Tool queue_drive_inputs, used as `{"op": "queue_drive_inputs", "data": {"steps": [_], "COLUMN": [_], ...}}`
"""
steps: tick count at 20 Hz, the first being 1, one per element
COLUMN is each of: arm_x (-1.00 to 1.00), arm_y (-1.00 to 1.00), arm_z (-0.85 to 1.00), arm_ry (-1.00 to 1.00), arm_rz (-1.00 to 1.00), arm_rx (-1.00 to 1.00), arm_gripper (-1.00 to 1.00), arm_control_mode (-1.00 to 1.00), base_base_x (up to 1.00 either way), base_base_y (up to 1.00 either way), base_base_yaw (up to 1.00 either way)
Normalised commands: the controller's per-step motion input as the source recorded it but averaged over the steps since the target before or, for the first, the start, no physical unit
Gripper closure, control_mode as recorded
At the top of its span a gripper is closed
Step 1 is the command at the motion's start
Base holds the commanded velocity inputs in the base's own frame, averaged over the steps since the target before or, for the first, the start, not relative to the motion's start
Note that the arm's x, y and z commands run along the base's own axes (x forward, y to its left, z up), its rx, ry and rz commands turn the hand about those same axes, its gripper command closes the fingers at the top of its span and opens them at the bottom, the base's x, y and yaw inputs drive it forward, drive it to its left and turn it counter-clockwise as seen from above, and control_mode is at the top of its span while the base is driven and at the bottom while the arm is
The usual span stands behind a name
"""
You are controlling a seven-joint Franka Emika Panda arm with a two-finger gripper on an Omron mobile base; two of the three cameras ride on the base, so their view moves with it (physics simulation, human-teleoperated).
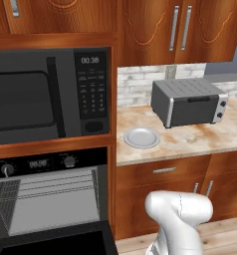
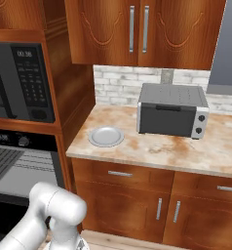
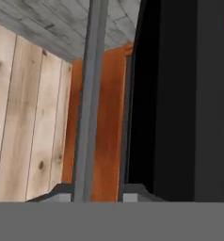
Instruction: Take the fish from the oven and place it on the plate on the counter.
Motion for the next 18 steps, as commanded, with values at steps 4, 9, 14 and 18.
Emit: {"op": "queue_drive_inputs", "data": {"steps": [4,9,14,18], "arm_x": [-0.38,-0.40,-0.69,-0.33], "arm_y": [-0.01,0.00,0.00,0.00], "arm_z": [-0.21,0.19,0.80,1.00], "arm_ry": [0.00,-0.07,-0.15,-0.16], "arm_rz": [0.00,-0.02,0.00,0.00], "arm_rx": [0.00,0.00,0.02,0.05], "arm_gripper": [1.00,-1.00,-1.00,-1.00], "arm_control_mode": [-1.00,-1.00,-1.00,-1.00], "base_base_x": [0.00,0.00,0.00,0.00], "base_base_y": [0.00,0.00,0.00,0.00], "base_base_yaw": [0.00,0.00,0.00,0.00]}}
